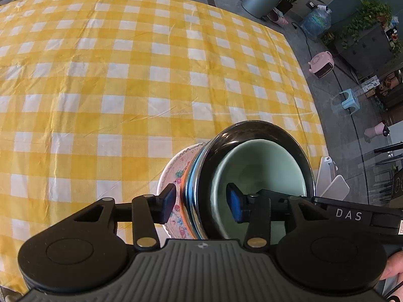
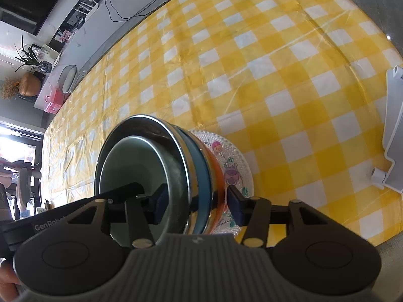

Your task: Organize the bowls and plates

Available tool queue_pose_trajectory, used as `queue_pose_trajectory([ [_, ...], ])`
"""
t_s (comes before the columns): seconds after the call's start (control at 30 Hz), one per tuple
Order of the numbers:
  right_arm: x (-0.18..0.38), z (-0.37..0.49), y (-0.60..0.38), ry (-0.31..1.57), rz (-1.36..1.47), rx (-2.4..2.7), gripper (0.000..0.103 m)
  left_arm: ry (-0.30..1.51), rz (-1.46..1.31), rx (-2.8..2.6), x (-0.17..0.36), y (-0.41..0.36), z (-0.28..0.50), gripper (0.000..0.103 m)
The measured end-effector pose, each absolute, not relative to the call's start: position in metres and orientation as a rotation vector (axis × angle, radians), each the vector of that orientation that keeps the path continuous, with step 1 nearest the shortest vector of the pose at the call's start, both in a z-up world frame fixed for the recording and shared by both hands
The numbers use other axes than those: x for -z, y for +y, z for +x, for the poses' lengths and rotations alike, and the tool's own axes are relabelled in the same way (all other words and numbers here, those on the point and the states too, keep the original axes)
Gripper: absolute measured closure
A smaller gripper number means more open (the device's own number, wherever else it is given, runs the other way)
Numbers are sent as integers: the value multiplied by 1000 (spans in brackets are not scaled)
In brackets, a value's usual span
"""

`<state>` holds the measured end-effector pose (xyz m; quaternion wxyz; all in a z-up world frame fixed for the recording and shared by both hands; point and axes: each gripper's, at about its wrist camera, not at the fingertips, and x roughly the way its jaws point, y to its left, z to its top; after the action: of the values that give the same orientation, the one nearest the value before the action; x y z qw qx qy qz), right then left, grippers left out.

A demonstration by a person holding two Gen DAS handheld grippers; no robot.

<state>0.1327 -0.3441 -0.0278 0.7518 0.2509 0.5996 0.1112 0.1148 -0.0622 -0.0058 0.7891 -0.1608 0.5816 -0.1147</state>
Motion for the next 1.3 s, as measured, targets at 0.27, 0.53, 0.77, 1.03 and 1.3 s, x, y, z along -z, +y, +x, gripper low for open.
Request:
queue_pose_trajectory([
  [0.27, 25, 132, -344, 1321, 533, -236, 35, 1250, -349, 259, -1, -59, 107, 43],
  [0.53, -23, 112, -337, 1230, 447, -262, 32, 1089, -237, 235, -54, -44, 66, 41],
  [0.77, -80, 70, -319, 1113, 366, -332, 31, 843, -40, 199, -110, -34, -8, 41],
  [1.03, -136, -19, -285, 832, 160, -425, 20, 599, 71, 212, -141, -28, -100, 32],
  [1.3, -134, -110, -273, 571, 32, -393, 15, 378, 92, 150, -134, -38, -150, 19],
])
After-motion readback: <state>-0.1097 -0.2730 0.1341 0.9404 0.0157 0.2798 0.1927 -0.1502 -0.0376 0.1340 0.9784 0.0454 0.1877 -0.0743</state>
